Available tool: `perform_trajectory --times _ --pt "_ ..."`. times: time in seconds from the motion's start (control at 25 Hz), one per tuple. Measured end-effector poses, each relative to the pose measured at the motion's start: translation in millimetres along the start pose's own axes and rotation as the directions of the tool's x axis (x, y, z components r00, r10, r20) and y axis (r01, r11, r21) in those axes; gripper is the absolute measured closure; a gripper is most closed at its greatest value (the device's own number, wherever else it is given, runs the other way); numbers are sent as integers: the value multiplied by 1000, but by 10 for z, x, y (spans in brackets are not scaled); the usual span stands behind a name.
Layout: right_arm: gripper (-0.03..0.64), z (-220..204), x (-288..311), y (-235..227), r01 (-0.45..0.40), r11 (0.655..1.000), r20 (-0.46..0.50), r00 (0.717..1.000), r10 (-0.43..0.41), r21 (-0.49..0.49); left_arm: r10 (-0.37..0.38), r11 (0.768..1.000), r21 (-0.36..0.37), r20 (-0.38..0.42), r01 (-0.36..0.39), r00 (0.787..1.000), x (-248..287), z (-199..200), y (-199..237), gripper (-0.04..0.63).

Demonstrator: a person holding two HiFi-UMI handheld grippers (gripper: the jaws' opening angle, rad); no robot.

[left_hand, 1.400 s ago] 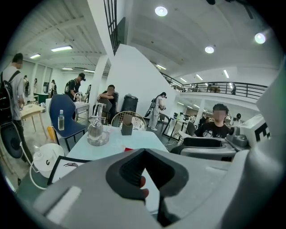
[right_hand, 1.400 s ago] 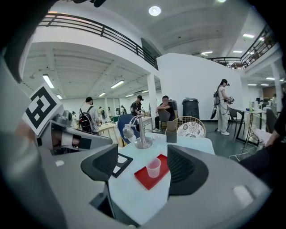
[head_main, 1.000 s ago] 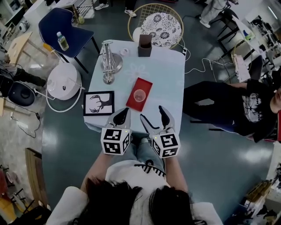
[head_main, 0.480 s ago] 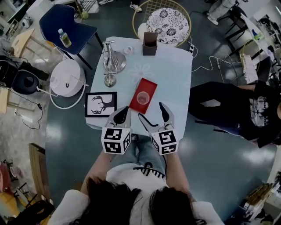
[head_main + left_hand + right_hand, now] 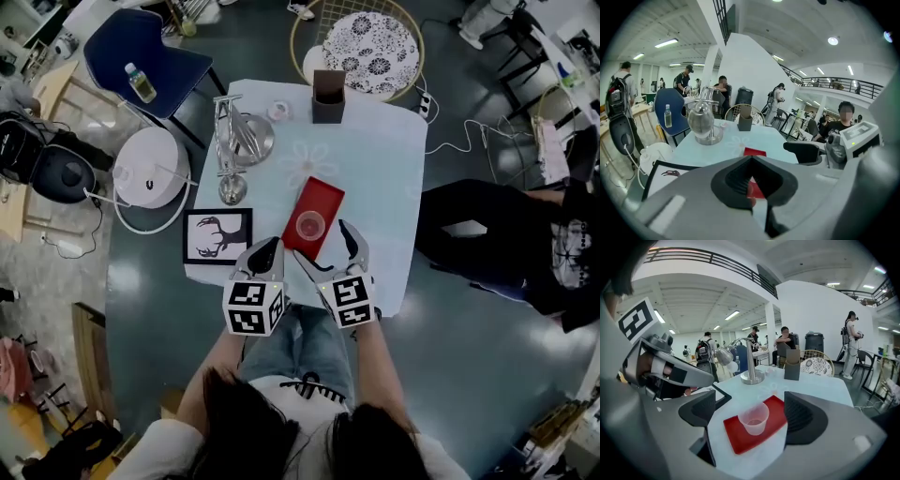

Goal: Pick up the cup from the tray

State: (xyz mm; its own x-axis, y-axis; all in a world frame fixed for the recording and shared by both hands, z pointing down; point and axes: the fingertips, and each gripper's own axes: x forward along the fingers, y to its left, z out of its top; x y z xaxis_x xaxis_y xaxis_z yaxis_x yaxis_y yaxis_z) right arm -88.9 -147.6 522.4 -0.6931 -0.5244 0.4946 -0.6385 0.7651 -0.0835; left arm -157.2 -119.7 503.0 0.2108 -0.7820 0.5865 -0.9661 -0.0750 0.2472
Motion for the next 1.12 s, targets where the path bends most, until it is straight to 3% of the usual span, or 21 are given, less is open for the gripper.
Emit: perform_trajectory --times 0.72,0.84,1.12 --pt "144 -595 687 -59 -10 1000 -62 998 8 -26 25 1000 4 -58 -24 998 658 -324 336 595" --pt "198 -581 743 -89 0 1000 -66 998 -2 -24 31 999 -6 -58 -32 998 692 -316 377 595" --pt "214 -603 819 -140 41 999 -73 997 -41 -1 31 999 -13 -72 -32 997 725 -363 446 595"
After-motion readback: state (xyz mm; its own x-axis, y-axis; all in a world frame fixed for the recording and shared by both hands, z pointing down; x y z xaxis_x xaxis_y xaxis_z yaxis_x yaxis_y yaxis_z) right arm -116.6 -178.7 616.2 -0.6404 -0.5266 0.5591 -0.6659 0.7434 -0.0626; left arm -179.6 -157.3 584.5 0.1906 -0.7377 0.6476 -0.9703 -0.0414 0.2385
